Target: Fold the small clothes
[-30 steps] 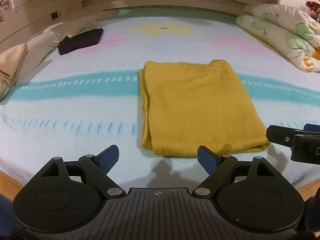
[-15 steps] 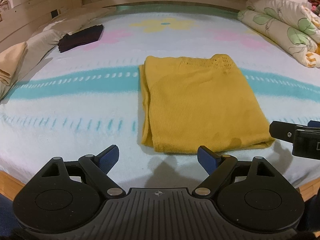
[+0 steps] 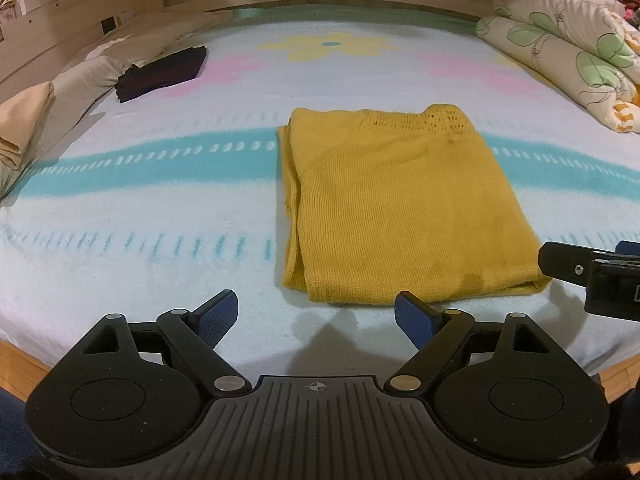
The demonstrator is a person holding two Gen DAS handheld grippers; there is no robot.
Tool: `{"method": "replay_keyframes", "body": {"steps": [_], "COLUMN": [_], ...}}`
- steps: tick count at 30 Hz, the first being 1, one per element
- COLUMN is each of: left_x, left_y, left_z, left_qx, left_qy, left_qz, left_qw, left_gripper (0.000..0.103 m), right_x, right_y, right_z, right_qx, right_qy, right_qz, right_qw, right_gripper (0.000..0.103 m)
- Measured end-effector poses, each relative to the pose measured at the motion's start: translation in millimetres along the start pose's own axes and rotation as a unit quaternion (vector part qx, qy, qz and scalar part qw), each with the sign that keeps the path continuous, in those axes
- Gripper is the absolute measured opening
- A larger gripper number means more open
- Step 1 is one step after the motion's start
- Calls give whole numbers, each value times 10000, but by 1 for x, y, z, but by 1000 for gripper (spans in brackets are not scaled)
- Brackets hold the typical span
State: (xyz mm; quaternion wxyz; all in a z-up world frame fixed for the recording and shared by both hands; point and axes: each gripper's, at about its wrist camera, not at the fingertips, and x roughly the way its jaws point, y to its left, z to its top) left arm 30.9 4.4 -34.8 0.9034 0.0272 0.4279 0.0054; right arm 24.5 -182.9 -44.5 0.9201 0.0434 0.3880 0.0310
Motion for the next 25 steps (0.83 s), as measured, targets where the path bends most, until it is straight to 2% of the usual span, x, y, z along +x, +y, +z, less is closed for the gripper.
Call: {"method": "replay_keyframes", "body": {"steps": [25], "left_x": [1], "left_y": [-3], "left_z": [-1], "left_qx": [16], "left_qy": [-28], "left_qz": [-18], "left_qw": [10000], "left_gripper": [86], "right_x": [4], "right_y": [1], "right_z": [-2], "right_qx": [54], "right_qy": [60], "right_qz": [17], "right_qw": [10000], "right_gripper": [102]}}
